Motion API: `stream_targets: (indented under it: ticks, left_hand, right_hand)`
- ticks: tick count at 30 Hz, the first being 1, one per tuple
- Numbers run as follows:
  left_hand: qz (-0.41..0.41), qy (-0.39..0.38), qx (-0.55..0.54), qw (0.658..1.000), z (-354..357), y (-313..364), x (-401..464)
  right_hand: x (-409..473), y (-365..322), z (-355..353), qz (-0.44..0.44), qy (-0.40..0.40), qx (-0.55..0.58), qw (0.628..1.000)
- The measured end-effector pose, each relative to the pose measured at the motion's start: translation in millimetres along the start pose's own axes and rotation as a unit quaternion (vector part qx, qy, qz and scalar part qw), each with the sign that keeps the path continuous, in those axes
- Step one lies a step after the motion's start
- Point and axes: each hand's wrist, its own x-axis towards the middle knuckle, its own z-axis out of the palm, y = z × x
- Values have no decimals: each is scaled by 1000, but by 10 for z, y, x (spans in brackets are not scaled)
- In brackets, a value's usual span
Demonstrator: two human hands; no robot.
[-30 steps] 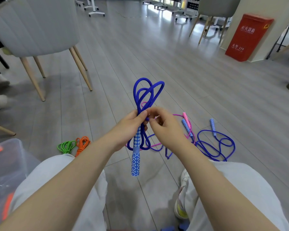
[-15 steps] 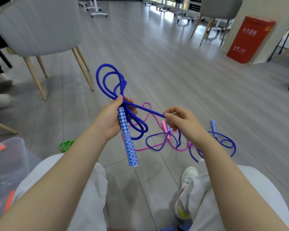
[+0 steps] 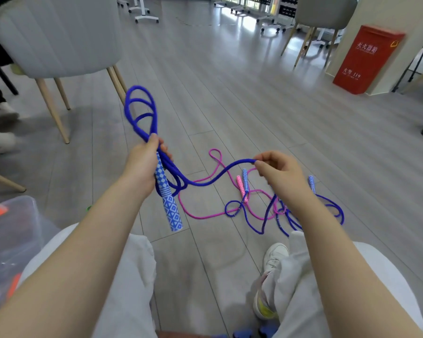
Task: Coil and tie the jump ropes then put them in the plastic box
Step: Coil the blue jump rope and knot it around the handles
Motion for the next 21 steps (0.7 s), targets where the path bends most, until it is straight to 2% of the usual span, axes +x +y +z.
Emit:
stream_targets:
  ticks: [4, 9, 14, 21]
  left_hand:
    - [21, -82, 152, 985, 142, -82, -214]
    - [25, -182, 294, 938, 283, -143, -489]
    - [14, -243, 319, 916, 378, -257, -628]
    - [-35, -318, 272, 907, 348, -284, -600]
  right_hand:
    - [-23, -66, 156, -18, -40, 23, 999]
    - [-41, -93, 279, -35, -75, 9, 997]
    - [-55, -87, 293, -44, -101, 23, 994]
    - [-30, -25, 273, -43, -67, -1, 997]
